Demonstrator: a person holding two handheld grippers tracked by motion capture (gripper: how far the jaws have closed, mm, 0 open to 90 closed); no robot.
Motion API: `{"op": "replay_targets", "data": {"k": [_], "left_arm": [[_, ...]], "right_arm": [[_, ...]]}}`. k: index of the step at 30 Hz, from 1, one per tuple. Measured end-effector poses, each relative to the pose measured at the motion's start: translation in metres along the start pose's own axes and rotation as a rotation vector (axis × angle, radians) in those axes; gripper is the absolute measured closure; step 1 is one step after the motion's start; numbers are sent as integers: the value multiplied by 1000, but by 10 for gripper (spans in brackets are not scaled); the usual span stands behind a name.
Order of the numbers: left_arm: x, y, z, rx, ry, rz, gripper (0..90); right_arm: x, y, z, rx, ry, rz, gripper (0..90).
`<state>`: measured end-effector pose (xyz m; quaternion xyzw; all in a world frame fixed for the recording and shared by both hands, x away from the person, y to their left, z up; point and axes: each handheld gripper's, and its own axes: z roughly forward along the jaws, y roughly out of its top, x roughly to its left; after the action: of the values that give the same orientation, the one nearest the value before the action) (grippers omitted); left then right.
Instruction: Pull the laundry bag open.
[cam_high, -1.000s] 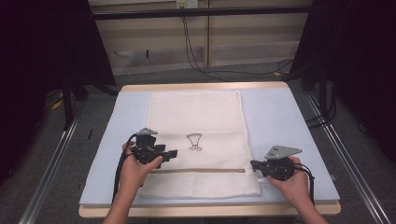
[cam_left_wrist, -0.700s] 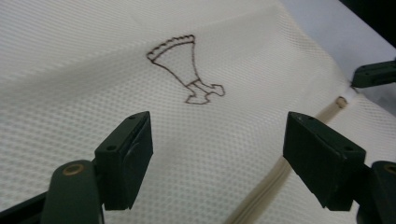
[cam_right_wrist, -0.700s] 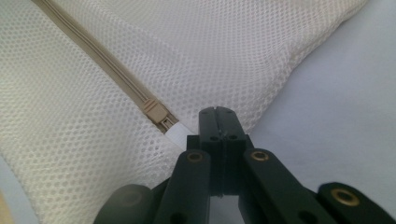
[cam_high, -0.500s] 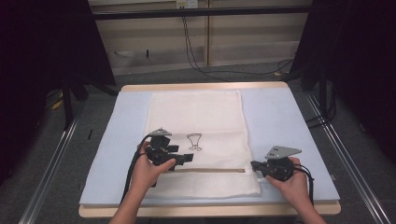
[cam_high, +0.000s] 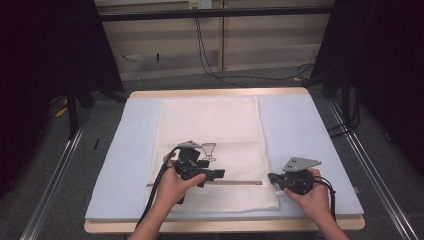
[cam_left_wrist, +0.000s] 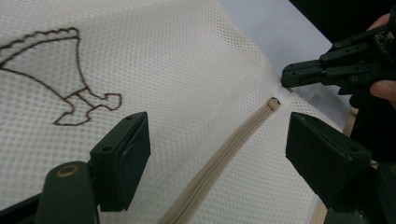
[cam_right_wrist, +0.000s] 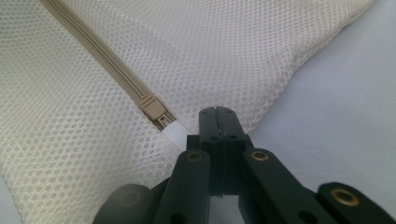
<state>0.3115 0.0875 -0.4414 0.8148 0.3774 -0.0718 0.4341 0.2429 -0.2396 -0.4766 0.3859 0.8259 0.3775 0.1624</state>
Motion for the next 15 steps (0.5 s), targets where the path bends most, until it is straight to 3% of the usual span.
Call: {"op": "replay_targets", "data": {"k": [6,10,15], "left_arm": [[-12,4,17,31,-31,2,292],[-21,5,28,31,-63,-26,336],[-31,7,42,57,-59,-31,427]], "right_arm": [[0,1,-1,-2,0,-11,900],[1,2,-1,-11,10,-18,900],[5,2,2,-6,24,-33,900]]}}
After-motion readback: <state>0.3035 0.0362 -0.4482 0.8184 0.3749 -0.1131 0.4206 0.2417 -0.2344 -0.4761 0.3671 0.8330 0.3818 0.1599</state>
